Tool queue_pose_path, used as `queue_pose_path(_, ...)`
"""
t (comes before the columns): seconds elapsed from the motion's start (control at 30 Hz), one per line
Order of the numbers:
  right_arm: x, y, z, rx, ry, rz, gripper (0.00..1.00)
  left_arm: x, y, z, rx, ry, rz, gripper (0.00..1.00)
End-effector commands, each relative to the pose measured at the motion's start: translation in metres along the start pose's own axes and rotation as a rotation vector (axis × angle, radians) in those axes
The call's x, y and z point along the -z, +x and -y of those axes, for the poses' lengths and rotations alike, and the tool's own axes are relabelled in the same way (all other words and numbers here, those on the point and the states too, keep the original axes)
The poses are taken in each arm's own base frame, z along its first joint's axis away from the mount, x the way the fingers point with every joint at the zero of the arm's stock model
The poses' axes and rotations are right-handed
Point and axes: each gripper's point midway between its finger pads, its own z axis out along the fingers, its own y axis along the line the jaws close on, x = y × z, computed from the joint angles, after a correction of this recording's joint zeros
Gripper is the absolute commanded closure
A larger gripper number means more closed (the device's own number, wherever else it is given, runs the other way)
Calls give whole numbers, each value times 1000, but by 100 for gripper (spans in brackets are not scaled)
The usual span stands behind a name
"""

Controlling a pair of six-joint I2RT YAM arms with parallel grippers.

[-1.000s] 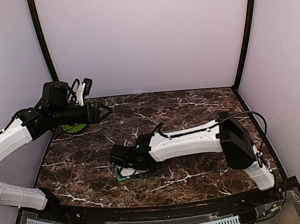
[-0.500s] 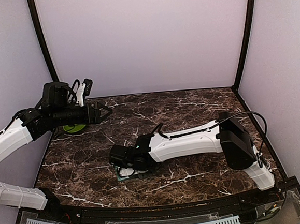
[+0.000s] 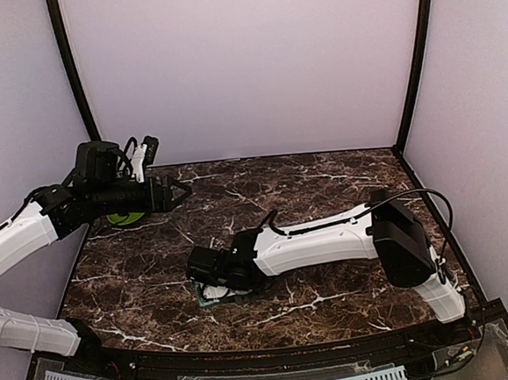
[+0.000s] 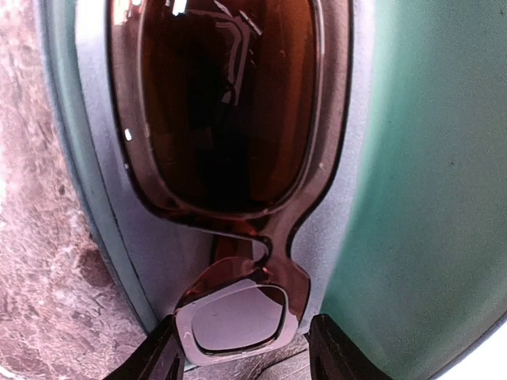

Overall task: Organize the sunglasses
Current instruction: Place the sunglasses in the sunglasses case.

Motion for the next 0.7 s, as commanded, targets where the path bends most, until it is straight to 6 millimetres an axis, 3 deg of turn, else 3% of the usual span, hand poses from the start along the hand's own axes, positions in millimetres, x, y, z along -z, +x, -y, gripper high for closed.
queue_pose_path(0.0,19,2,3,-38,18,30,45,-4,2,-9,-18,-30,6,24)
queue_pose_path(0.17,32,-1,9,-69,47,78,44,-5,2,-13,-18,-47,13,18)
queue_pose_path(0.47,45,-3,13,-103,42,128,44,-12,7,-25,-16,-97,8,16)
queue_pose_path(0.67,69,2,22,-186,60,226,43,-22,18,-31,-15,-111,-24,15)
